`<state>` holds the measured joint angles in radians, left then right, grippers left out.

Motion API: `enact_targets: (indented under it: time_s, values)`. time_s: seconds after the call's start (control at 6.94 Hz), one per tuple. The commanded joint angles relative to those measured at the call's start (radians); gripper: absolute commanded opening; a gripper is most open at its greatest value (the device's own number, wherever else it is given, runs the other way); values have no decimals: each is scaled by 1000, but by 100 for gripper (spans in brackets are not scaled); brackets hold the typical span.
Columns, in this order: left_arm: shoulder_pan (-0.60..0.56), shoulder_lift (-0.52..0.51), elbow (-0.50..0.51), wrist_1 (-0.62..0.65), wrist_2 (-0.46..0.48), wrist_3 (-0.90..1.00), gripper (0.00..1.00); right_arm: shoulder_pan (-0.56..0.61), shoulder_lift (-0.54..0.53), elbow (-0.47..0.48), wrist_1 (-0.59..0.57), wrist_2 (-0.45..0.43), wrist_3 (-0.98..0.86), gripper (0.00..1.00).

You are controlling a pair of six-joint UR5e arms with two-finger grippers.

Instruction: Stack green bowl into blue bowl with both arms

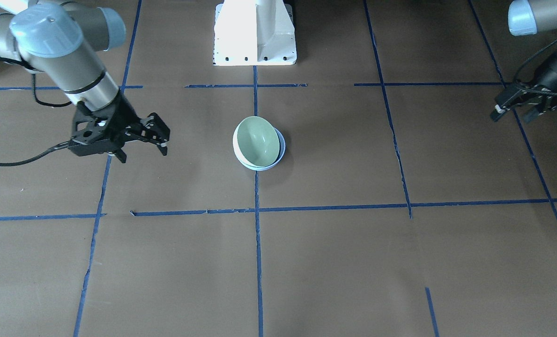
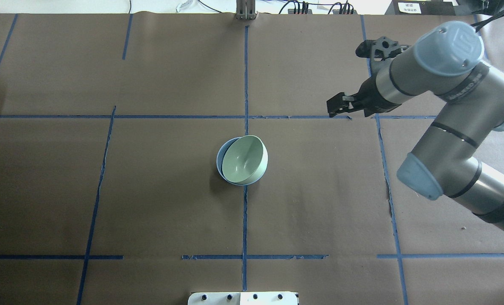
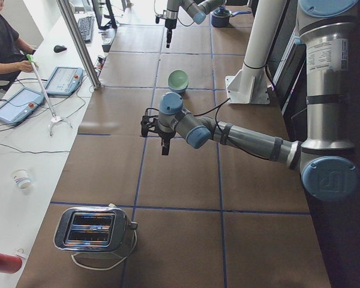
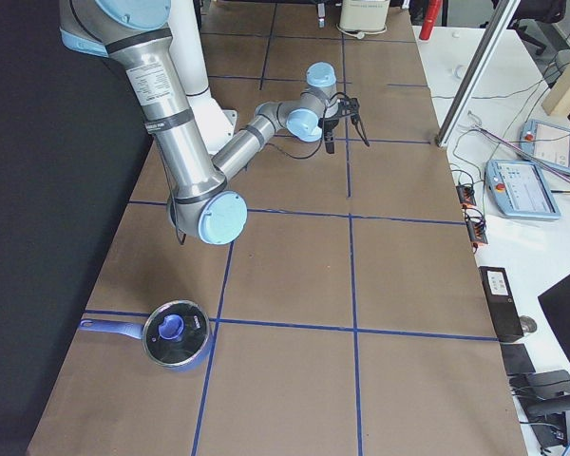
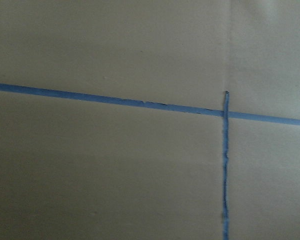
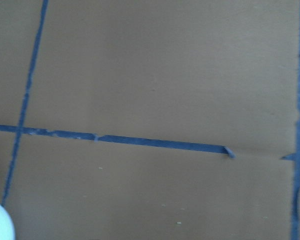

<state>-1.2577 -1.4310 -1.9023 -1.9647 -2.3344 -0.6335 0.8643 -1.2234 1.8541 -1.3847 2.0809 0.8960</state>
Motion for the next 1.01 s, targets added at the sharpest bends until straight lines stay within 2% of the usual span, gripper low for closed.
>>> enact_targets:
  time_s: [0.0,0.14,0.43,0.58,0.86]
  values:
    - [-144,29,6,248,-2,391,100,177,-152,2,-17,137,-278,100]
    - [-205,29,21,342,1,564,100,246,-209,-4,-17,175,-364,100]
    - [-302,35,113,392,-3,777,100,399,-345,-38,-14,269,-571,100]
    - [-304,37,124,379,0,781,100,441,-387,-39,-8,281,-580,100]
    - [-301,46,187,377,6,770,100,455,-403,-48,-8,272,-594,100]
